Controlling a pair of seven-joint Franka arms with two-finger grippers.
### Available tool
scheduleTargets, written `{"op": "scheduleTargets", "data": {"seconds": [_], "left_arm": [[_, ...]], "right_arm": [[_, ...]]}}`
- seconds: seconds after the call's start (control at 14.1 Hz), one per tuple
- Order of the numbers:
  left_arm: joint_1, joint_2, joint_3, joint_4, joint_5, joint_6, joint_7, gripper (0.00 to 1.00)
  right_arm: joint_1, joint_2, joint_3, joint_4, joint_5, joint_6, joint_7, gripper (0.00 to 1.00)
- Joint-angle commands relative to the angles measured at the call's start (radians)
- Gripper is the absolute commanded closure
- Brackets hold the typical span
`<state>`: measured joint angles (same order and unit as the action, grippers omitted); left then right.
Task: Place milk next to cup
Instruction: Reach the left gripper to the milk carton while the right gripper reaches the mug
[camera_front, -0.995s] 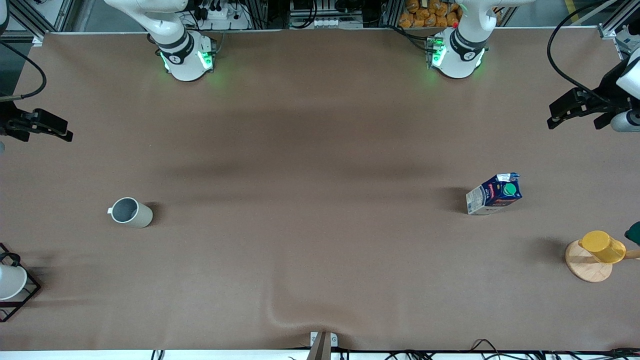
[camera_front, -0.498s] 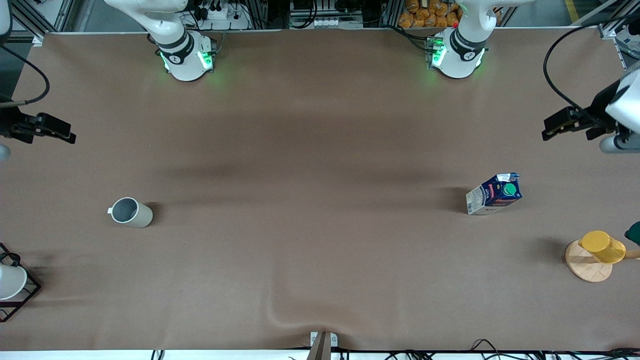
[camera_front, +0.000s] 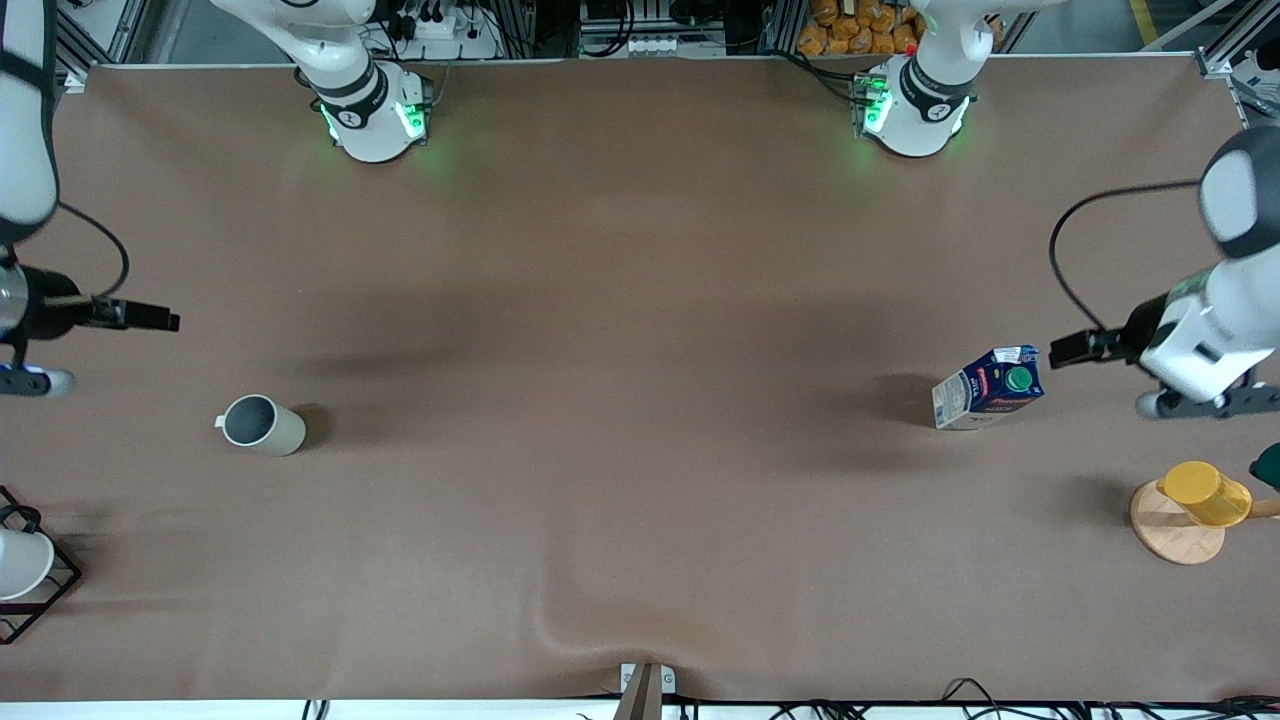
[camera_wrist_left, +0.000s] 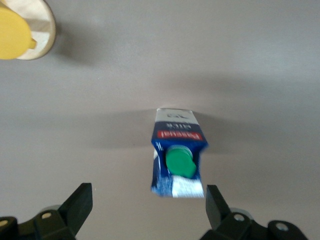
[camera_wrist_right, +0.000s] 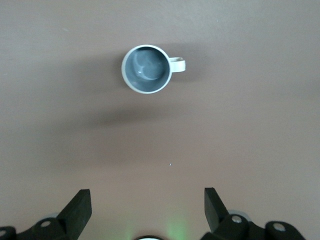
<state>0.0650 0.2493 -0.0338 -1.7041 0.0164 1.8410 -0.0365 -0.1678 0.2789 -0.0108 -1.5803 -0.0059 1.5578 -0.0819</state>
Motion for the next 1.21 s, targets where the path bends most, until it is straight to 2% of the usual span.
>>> {"op": "scheduleTargets", "data": {"seconds": [0.0,0.28,0.57,0.92,1.14], "left_arm": [[-0.013,0.028,-0.011,-0.009,0.028,0.032,-0.023,0.0],[-0.025,0.042,-0.014,-0.037,0.028,0.041,-0.06,0.0],[-0.013,0.038,-0.012,-0.071,0.003,0.041,-0.059,0.0],[-0.016,0.044,-0.012,-0.104,0.007,0.102,-0.06,0.0],[-0.019,0.057,-0.012,-0.117,0.014,0.129,-0.045,0.0]], "right_arm": [[-0.015,0.126,0.009,0.051,-0.016,0.074,-0.105,0.0],[-0.021,0.221,0.009,0.051,-0.037,0.217,-0.238,0.0],[-0.024,0.284,0.009,0.049,-0.071,0.364,-0.546,0.0],[-0.015,0.319,0.011,0.037,-0.063,0.413,-0.639,0.0],[-0.001,0.339,0.012,0.019,-0.063,0.494,-0.708,0.0]]}}
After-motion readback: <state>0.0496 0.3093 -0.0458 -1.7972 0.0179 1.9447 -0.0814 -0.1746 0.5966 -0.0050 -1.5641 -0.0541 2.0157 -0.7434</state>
